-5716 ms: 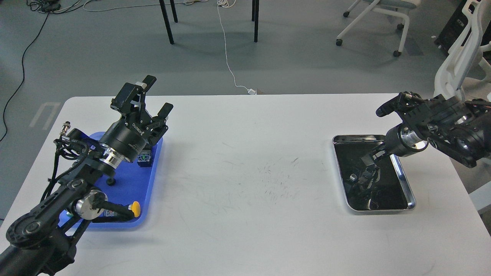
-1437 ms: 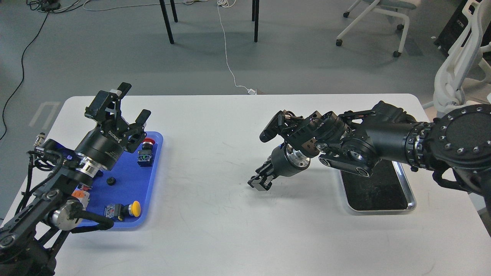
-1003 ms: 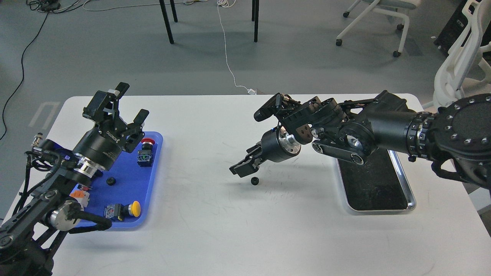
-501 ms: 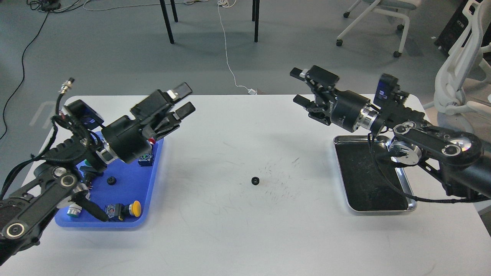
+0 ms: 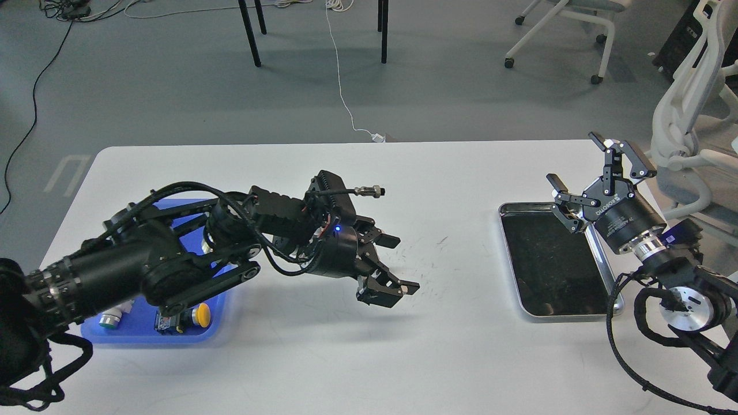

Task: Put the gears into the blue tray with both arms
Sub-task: 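Retract the right arm and reach the left gripper toward the part, then grasp the second black part with the left gripper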

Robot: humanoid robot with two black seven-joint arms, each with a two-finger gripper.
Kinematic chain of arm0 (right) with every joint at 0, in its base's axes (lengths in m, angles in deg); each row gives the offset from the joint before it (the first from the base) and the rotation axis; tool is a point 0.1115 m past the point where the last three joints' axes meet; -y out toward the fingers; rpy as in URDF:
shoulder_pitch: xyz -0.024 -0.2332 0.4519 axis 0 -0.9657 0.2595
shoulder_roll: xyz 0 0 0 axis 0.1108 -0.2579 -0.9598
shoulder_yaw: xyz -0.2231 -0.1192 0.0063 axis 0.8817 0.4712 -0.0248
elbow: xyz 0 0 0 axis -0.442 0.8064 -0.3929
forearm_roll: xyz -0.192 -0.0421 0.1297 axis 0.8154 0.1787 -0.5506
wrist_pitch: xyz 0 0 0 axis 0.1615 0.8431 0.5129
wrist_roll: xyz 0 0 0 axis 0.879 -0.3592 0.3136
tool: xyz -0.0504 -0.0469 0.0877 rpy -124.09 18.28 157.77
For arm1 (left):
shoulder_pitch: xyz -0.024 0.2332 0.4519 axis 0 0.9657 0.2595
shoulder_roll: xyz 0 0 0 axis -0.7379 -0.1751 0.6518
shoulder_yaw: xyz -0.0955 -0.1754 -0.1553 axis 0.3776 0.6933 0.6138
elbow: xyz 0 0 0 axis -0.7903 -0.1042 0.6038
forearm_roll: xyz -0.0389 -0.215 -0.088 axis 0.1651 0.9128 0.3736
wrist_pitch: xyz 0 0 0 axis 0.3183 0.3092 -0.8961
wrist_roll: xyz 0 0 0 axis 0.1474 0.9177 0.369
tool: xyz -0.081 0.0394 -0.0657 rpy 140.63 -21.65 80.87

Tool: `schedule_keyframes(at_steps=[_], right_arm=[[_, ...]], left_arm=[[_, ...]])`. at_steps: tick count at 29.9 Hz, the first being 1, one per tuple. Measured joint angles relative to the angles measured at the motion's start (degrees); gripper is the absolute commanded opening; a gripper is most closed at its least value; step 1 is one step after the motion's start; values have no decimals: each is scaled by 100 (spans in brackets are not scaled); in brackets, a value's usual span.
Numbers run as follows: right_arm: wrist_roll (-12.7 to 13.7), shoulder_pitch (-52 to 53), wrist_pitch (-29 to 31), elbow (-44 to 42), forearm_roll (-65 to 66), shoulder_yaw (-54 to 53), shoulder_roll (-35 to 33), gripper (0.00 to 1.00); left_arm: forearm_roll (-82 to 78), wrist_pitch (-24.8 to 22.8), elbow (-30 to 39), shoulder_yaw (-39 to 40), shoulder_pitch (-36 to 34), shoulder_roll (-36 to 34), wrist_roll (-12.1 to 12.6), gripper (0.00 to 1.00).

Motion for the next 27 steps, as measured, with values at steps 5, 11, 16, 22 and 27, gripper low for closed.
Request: schedule_keyframes(at_steps=[5, 11, 16, 22, 27], right_arm=[[0, -236, 8, 161, 2, -159, -151, 97], [0, -259, 11, 217, 5, -204, -286, 97], [0, -261, 11, 254, 13, -205, -295, 97], [0, -261, 11, 265, 14, -202, -296, 97], [0, -261, 11, 265, 21, -199, -296, 97]], left_arm=[[-74, 153, -1043, -605, -290, 598, 0, 81], [-75, 192, -1443, -852, -337, 689, 0, 71], [-75, 256, -1652, -912, -292, 649, 0, 69], [-75, 279, -1666, -922, -249, 614, 0, 61], [-75, 279, -1668, -939, -238, 621, 0, 49]])
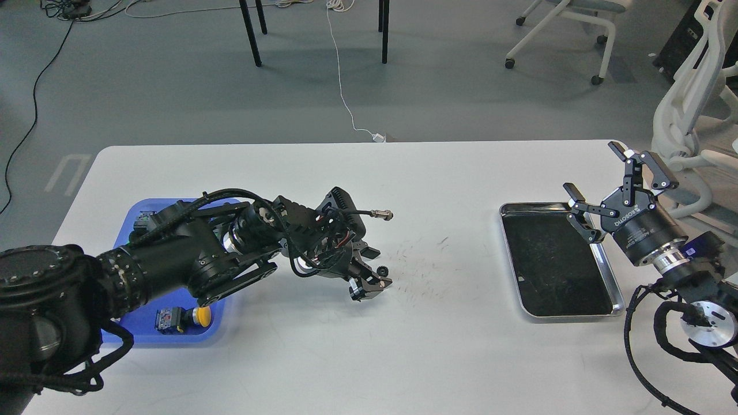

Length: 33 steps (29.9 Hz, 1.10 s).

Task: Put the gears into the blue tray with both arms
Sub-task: 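Grasp the second black part with the left gripper, then carry the part into the blue tray and open the left gripper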

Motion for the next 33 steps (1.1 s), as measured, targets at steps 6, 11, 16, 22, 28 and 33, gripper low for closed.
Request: schedule_keyframes(at_steps=[6, 11, 16, 22, 28, 33], right_arm=[[0, 0, -2, 5, 1, 7, 0, 97], [0, 0, -3, 9, 2, 6, 0, 97], [0, 0, -3, 9, 2, 6, 0, 97], [0, 0, -6, 9, 7, 3, 18, 97], [0, 0, -10, 9, 19, 9, 45, 97], [0, 9, -12, 9, 41, 25, 85, 97]], left_arm=[[0, 0, 1, -2, 26, 13, 0, 23], [-1, 5, -2, -21, 36, -8, 2, 11], [3, 14, 4, -34, 36, -16, 2, 10], [2, 29, 421, 42, -86, -408, -2, 11], [167, 6, 1674, 72, -335, -1711, -1, 12], [741, -5, 2707, 29, -304, -3364, 0, 13]])
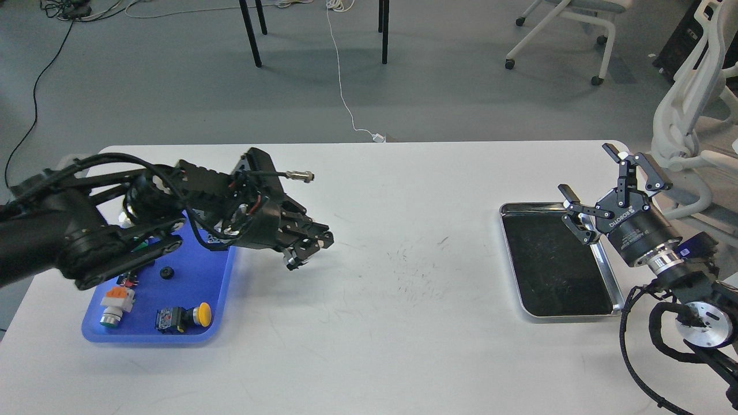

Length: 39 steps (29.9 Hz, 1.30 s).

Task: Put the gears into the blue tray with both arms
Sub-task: 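Carry the part into the blue tray and open the left gripper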

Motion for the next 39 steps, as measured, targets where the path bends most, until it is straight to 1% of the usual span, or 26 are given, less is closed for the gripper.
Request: schedule_keyframes(at_steps=[3, 5, 8, 10, 13, 16, 23, 30, 39], right_arm=[[0, 2, 0, 0, 11, 4, 24, 97], [0, 2, -2, -7, 11, 5, 53, 97], [0, 7, -1, -9, 18, 6, 83, 97], [0, 16, -1, -9, 21, 7, 96, 97], [0, 17, -1, -10, 22, 11, 124, 97], [0, 17, -2, -10, 23, 25, 134, 97], [0, 1, -3, -10, 22, 37, 137, 97], [0, 0, -9, -10, 24, 29, 143, 97], [0, -8, -9, -10, 24, 17, 136, 97]], left_arm=[[98, -1, 408, -45, 193, -921, -2, 13], [109, 14, 498, -46, 430, -1374, 1, 13], [117, 43, 527, -48, 753, -1806, 2, 13], [127, 67, 507, -3, 1002, -1938, 1, 14], [139, 156, 442, 40, 1236, -1968, -1, 14], [139, 196, 258, 49, 1319, -1920, 1, 14], [122, 208, -57, 49, 1388, -1696, 1, 16], [122, 208, -215, 40, 1397, -1487, 0, 23], [95, 208, -626, 35, 1401, -1262, 0, 24]])
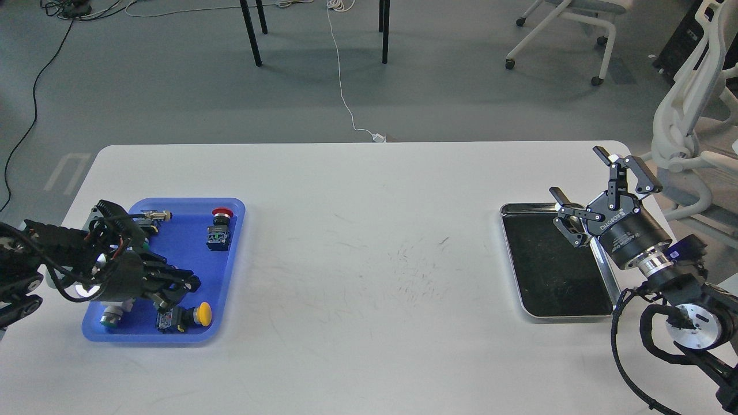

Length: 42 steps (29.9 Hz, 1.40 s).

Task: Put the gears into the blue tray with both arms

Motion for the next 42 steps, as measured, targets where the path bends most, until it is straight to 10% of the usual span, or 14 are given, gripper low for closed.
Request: schedule_keyframes(at_steps=[10, 18, 27, 42], right_arm=[[0, -1, 0, 0, -1, -13, -9, 97], [0, -1, 0, 4, -1, -30, -8, 97], [0, 8, -11, -7, -1, 10, 6, 97], [0, 5, -124, -49, 226, 73, 4, 99]], left_arm=[[31, 30, -30, 4, 0, -7, 0, 82], [828, 124, 40, 723, 0, -166, 0, 86], [5593, 285, 761, 1743, 172, 182, 1, 98], [7534, 819, 705, 5311, 3215, 2746, 110, 98]])
